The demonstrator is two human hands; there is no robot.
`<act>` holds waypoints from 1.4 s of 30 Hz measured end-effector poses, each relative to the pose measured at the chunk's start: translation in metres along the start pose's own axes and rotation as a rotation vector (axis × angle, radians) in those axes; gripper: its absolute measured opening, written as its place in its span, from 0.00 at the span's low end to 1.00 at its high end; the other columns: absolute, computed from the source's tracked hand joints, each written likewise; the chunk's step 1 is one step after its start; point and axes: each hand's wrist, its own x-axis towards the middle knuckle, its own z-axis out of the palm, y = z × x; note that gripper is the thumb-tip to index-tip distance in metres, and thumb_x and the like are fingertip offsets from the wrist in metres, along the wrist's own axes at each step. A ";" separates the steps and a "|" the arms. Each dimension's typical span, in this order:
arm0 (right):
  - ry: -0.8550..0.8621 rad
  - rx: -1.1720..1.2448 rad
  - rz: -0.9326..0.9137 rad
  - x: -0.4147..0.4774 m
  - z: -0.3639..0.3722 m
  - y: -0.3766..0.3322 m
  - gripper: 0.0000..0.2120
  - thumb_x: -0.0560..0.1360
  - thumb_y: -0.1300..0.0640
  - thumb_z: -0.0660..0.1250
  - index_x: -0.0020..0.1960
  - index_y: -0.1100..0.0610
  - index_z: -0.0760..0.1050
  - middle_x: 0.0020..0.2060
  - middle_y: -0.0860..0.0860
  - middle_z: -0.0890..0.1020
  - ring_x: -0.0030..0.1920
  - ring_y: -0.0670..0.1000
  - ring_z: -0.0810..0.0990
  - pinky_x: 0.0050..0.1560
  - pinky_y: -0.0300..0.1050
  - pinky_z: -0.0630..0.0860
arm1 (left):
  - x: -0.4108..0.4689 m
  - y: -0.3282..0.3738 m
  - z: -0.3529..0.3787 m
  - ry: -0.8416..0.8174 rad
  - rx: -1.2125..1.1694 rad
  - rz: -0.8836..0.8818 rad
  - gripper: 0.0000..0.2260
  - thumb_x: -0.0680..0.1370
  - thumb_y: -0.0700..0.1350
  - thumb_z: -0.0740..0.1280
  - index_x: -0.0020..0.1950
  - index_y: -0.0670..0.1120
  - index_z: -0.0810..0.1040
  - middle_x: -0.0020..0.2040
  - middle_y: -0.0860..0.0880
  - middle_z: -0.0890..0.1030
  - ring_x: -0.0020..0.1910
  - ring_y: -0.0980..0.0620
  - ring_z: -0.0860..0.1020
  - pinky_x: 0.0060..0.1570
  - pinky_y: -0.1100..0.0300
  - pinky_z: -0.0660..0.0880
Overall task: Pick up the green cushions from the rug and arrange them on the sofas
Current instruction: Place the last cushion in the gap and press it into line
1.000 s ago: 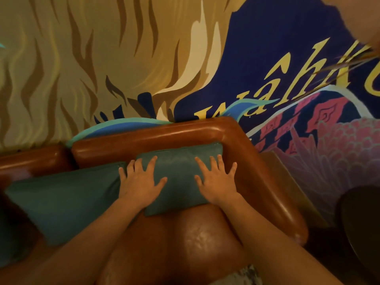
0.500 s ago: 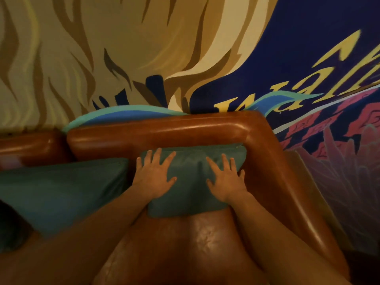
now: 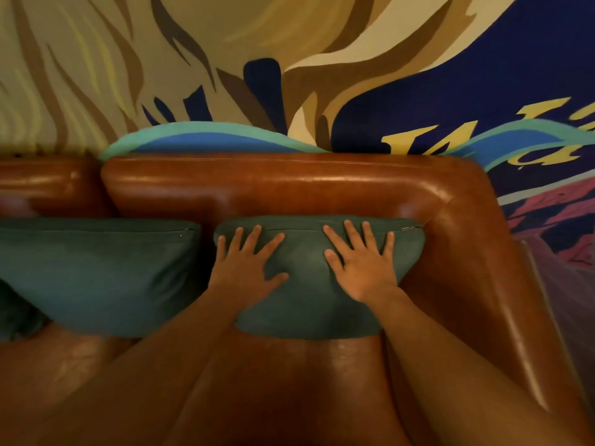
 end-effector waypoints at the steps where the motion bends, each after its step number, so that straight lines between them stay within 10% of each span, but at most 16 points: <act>1: 0.003 -0.010 0.013 0.002 -0.001 0.012 0.30 0.85 0.30 0.37 0.85 0.30 0.38 0.88 0.46 0.42 0.87 0.57 0.36 0.80 0.72 0.30 | 0.001 -0.003 0.000 -0.003 -0.017 0.002 0.37 0.77 0.77 0.49 0.82 0.69 0.36 0.86 0.49 0.41 0.84 0.40 0.41 0.80 0.35 0.40; 8: -0.031 -0.040 0.136 0.001 -0.021 0.067 0.36 0.82 0.25 0.42 0.86 0.35 0.40 0.87 0.51 0.37 0.86 0.62 0.33 0.79 0.73 0.32 | -0.006 0.007 -0.012 0.121 -0.205 -0.114 0.34 0.77 0.75 0.55 0.82 0.70 0.50 0.86 0.46 0.46 0.84 0.42 0.44 0.80 0.35 0.42; 13: 0.394 0.801 0.438 -0.033 0.011 0.080 0.43 0.81 0.41 0.71 0.88 0.46 0.52 0.85 0.60 0.58 0.83 0.64 0.58 0.82 0.61 0.58 | -0.021 0.002 0.006 0.317 -0.796 -0.515 0.44 0.76 0.67 0.71 0.84 0.66 0.48 0.83 0.38 0.60 0.80 0.33 0.61 0.76 0.38 0.61; 17: 0.288 1.322 0.546 -0.024 0.048 0.054 0.39 0.80 0.42 0.74 0.84 0.48 0.60 0.73 0.51 0.78 0.74 0.57 0.76 0.75 0.54 0.72 | -0.001 0.010 0.008 0.257 -0.919 -0.481 0.44 0.80 0.60 0.71 0.85 0.64 0.43 0.77 0.41 0.73 0.72 0.34 0.73 0.66 0.44 0.73; 25: 0.059 1.535 0.370 -0.043 0.053 0.088 0.43 0.76 0.46 0.79 0.82 0.34 0.57 0.69 0.35 0.76 0.71 0.46 0.76 0.65 0.52 0.74 | -0.016 -0.002 0.061 0.342 -1.580 -0.554 0.66 0.60 0.61 0.86 0.83 0.66 0.40 0.81 0.53 0.67 0.74 0.55 0.72 0.71 0.44 0.74; 30: -0.070 1.566 0.413 -0.045 0.096 0.071 0.49 0.72 0.57 0.83 0.82 0.38 0.58 0.66 0.38 0.80 0.70 0.51 0.79 0.65 0.65 0.78 | -0.008 0.017 0.107 0.167 -1.707 -0.559 0.61 0.52 0.63 0.88 0.81 0.59 0.62 0.74 0.55 0.75 0.70 0.50 0.77 0.54 0.49 0.83; 33: -0.028 1.622 0.419 -0.026 0.120 0.061 0.59 0.53 0.41 0.91 0.76 0.36 0.63 0.63 0.37 0.84 0.67 0.49 0.82 0.62 0.72 0.78 | 0.004 0.024 0.113 0.168 -1.779 -0.547 0.58 0.48 0.63 0.88 0.76 0.61 0.68 0.68 0.58 0.80 0.63 0.53 0.81 0.40 0.50 0.84; 36: 0.049 1.652 0.389 -0.032 0.137 0.070 0.65 0.49 0.37 0.91 0.79 0.37 0.62 0.66 0.40 0.84 0.67 0.49 0.84 0.65 0.65 0.81 | -0.008 0.023 0.127 0.243 -1.746 -0.529 0.61 0.53 0.64 0.87 0.80 0.61 0.61 0.72 0.58 0.76 0.68 0.54 0.78 0.55 0.47 0.84; 42: 0.163 1.487 0.332 -0.045 0.179 0.069 0.56 0.64 0.62 0.85 0.85 0.46 0.59 0.71 0.43 0.80 0.69 0.42 0.81 0.68 0.46 0.80 | -0.019 0.025 0.173 0.210 -1.270 -0.432 0.68 0.51 0.70 0.85 0.82 0.64 0.49 0.80 0.55 0.64 0.78 0.54 0.67 0.72 0.47 0.72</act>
